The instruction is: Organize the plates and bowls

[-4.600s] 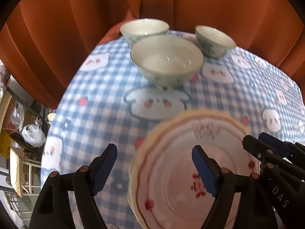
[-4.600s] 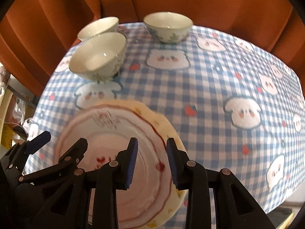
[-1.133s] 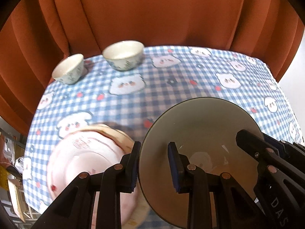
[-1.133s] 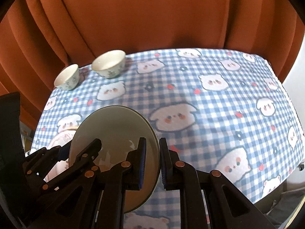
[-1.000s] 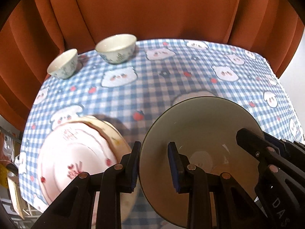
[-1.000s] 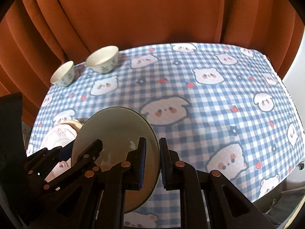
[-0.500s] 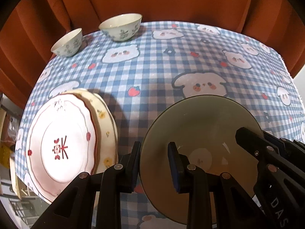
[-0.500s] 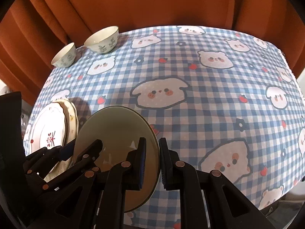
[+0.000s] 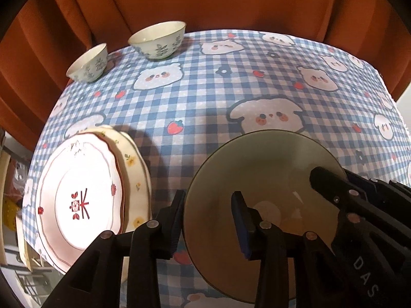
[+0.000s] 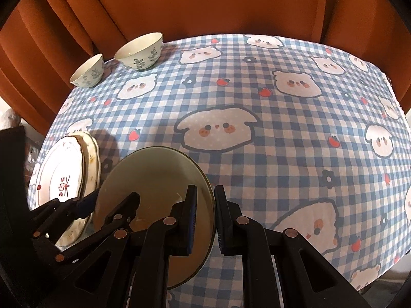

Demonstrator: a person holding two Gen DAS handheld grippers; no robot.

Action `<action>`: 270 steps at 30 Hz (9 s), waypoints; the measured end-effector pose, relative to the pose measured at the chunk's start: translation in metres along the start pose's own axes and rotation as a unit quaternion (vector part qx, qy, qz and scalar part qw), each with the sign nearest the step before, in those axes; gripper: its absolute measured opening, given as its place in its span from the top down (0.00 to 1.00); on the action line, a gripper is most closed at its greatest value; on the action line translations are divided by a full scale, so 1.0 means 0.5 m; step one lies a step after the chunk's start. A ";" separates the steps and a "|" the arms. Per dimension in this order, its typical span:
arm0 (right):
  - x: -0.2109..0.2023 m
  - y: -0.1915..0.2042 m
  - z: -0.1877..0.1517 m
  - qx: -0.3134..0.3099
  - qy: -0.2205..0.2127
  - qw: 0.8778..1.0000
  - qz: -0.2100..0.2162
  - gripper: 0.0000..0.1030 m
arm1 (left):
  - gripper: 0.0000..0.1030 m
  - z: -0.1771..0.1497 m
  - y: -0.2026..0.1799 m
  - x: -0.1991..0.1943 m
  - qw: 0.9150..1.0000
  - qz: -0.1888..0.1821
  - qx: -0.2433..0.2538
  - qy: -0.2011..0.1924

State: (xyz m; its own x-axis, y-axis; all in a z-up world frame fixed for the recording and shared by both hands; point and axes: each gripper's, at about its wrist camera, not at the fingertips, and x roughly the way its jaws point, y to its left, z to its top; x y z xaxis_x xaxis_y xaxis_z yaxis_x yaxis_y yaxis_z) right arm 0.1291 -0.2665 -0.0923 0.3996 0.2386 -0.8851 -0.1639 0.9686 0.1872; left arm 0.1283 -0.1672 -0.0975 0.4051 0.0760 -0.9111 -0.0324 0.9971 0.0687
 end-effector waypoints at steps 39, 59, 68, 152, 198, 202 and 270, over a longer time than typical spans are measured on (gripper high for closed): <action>-0.044 0.214 0.081 0.068 -0.058 0.994 -0.056 0.37 | 0.21 0.107 0.283 -0.050 0.995 -0.086 0.034 -0.043; 0.061 0.485 0.226 0.065 -0.083 0.994 -0.038 0.37 | 0.21 0.248 0.575 0.005 0.996 -0.030 0.028 -0.081; 0.094 0.552 0.336 0.057 -0.101 0.992 -0.053 0.37 | 0.21 0.342 0.646 0.042 0.995 -0.027 0.004 -0.091; 0.147 0.511 0.361 0.037 -0.104 0.993 -0.031 0.85 | 0.71 0.310 0.574 0.032 0.994 -0.020 -0.027 -0.107; -0.141 0.086 0.063 0.019 -0.104 0.994 -0.032 0.85 | 0.71 0.050 0.107 -0.103 0.994 -0.046 -0.008 -0.098; -0.138 0.071 0.045 0.023 -0.096 0.994 -0.037 0.85 | 0.71 0.037 0.087 -0.098 0.995 -0.047 0.003 -0.090; -0.110 0.115 0.016 0.080 -0.058 0.986 -0.136 0.37 | 0.18 0.041 0.146 -0.086 0.987 -0.135 0.062 -0.066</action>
State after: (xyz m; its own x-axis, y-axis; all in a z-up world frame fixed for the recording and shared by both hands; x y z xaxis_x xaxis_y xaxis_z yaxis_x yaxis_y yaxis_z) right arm 0.1052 -0.2231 -0.0295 0.5110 -0.0338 -0.8589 0.1041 0.9943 0.0228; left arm 0.1273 -0.0977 -0.0452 0.4995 -0.2010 -0.8427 0.2023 0.9729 -0.1121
